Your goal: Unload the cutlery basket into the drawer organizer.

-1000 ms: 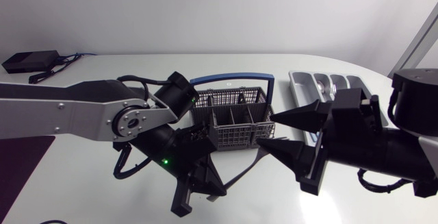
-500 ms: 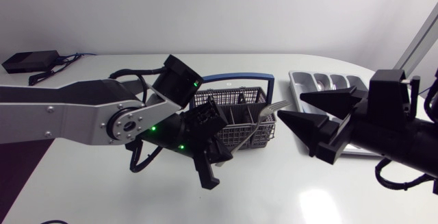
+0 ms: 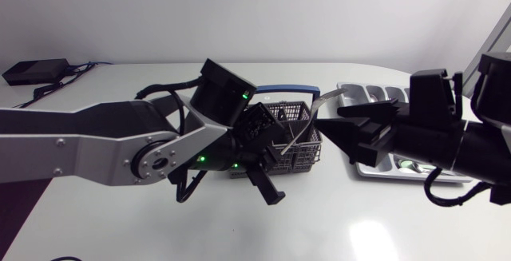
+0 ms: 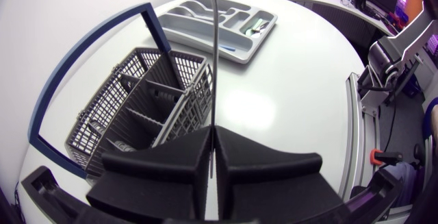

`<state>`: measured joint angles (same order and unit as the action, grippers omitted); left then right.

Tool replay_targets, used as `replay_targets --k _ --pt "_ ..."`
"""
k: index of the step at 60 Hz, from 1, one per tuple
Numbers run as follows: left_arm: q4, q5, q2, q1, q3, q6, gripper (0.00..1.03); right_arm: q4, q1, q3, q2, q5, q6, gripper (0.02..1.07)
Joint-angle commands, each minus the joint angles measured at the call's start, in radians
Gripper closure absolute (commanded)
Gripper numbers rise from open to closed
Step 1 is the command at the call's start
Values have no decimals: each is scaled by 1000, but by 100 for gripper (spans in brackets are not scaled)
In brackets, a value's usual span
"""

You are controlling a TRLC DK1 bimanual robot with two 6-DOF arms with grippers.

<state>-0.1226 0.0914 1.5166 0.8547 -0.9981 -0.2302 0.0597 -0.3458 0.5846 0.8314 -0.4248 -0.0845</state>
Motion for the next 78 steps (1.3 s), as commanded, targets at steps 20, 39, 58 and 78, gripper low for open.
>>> replay_targets --k 20,39,58,78 --pt "58 -38 14 1 -54 114 100 -97 -5 104 209 -61 -120 39" --pt "72 -38 30 -25 -76 147 100 -138 -18 150 293 -60 -152 63" --pt "84 -38 37 -36 -77 166 100 -161 -44 178 347 -58 -153 83" --pt "92 -38 34 -48 -76 177 100 -164 -56 181 364 -61 -152 101"
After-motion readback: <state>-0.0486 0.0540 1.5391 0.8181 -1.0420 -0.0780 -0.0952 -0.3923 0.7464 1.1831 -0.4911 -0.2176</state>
